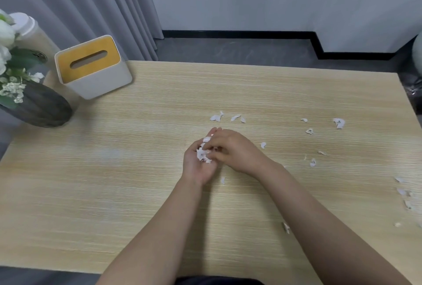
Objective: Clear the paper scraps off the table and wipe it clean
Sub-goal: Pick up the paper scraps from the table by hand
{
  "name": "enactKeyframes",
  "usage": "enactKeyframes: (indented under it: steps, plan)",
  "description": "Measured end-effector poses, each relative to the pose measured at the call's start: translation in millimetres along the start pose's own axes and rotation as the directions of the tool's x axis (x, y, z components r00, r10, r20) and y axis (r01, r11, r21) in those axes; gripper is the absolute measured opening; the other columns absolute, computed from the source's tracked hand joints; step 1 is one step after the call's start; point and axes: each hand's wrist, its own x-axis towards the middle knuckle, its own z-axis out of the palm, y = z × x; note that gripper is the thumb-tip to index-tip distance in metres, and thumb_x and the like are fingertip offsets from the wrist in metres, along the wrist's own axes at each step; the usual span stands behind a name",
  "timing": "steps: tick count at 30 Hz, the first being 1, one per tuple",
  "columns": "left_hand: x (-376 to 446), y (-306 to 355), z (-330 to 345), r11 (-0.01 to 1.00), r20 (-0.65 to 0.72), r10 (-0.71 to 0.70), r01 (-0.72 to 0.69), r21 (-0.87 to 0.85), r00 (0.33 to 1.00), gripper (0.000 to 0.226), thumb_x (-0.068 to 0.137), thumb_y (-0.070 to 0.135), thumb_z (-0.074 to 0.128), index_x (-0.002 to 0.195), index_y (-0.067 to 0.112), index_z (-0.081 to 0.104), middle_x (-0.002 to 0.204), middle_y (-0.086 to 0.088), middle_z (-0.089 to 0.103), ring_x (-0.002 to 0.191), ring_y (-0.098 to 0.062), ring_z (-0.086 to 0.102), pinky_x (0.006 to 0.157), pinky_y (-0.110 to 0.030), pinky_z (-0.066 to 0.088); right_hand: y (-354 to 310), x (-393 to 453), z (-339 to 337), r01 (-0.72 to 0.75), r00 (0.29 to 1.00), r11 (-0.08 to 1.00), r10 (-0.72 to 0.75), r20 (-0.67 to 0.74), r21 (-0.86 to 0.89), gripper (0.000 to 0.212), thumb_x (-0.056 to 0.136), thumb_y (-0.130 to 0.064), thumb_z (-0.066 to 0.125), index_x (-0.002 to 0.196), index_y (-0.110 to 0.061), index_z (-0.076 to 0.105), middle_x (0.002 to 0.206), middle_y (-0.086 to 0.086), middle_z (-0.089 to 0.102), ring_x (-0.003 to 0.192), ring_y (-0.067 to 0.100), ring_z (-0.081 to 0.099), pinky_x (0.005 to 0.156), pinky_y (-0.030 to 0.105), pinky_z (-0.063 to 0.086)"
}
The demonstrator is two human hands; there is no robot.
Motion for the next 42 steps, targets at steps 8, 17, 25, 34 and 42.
enactKeyframes:
  steps: [8, 17, 25, 34, 42]
  plan:
    - [-1, 1, 1, 1.000, -0.024, 0.026, -0.026, 0.004, 0.999, 0.038, 0.082, 0.006, 0.041, 0.113, -0.004, 0.061, 0.111, -0.020, 0.066, 0.101, -0.030, 0.065, 0.091, -0.037, 0.050, 24, 2, -26, -0.140, 0.934, 0.941, 0.229, -0.274, 0.309, 0.006, 0.086, -0.020, 0.067, 0.085, -0.023, 0.072, 0.087, -0.013, 0.062, 0.075, 0.003, 0.053, 0.070, 0.014, 0.038]
    - [0, 3, -4, 1.000, 0.014, 0.019, -0.019, 0.001, 1.000, 0.037, 0.091, 0.008, 0.032, 0.109, -0.006, 0.061, 0.105, -0.020, 0.068, 0.105, -0.031, 0.060, 0.084, -0.041, 0.052, 100, 39, -23, -0.514, 0.768, 0.838, 0.545, -0.336, 0.185, 0.025, 0.087, -0.009, 0.062, 0.111, -0.009, 0.067, 0.092, 0.004, 0.063, 0.083, 0.014, 0.054, 0.074, 0.024, 0.038]
    - [3, 11, -13, 1.000, 0.037, -0.006, 0.006, -0.004, 0.999, 0.038, 0.082, 0.006, 0.039, 0.111, -0.005, 0.062, 0.112, -0.018, 0.066, 0.104, -0.031, 0.063, 0.088, -0.042, 0.049, 117, 57, -13, -0.542, 0.809, 0.841, 0.520, -0.274, -0.004, 0.017, 0.089, -0.007, 0.056, 0.103, -0.008, 0.064, 0.100, 0.011, 0.064, 0.089, 0.027, 0.059, 0.070, 0.029, 0.043]
    - [4, 16, -16, 1.000, 0.013, -0.003, 0.004, -0.030, 1.000, 0.038, 0.082, 0.005, 0.039, 0.111, -0.005, 0.061, 0.111, -0.019, 0.066, 0.108, -0.031, 0.059, 0.094, -0.039, 0.049, 114, 64, -15, -0.390, 0.903, 0.912, 0.353, -0.244, -0.127, 0.009, 0.088, -0.011, 0.058, 0.091, -0.008, 0.066, 0.108, 0.003, 0.054, 0.102, 0.019, 0.049, 0.080, 0.036, 0.046]
    - [5, 19, -16, 1.000, -0.027, -0.004, 0.004, -0.018, 1.000, 0.036, 0.089, 0.007, 0.035, 0.111, -0.006, 0.061, 0.110, -0.020, 0.066, 0.109, -0.031, 0.058, 0.098, -0.037, 0.043, 113, 69, -12, -0.353, 0.929, 0.914, 0.317, -0.189, -0.201, 0.008, 0.088, -0.006, 0.052, 0.091, -0.009, 0.059, 0.091, 0.007, 0.059, 0.089, 0.026, 0.054, 0.067, 0.031, 0.038]
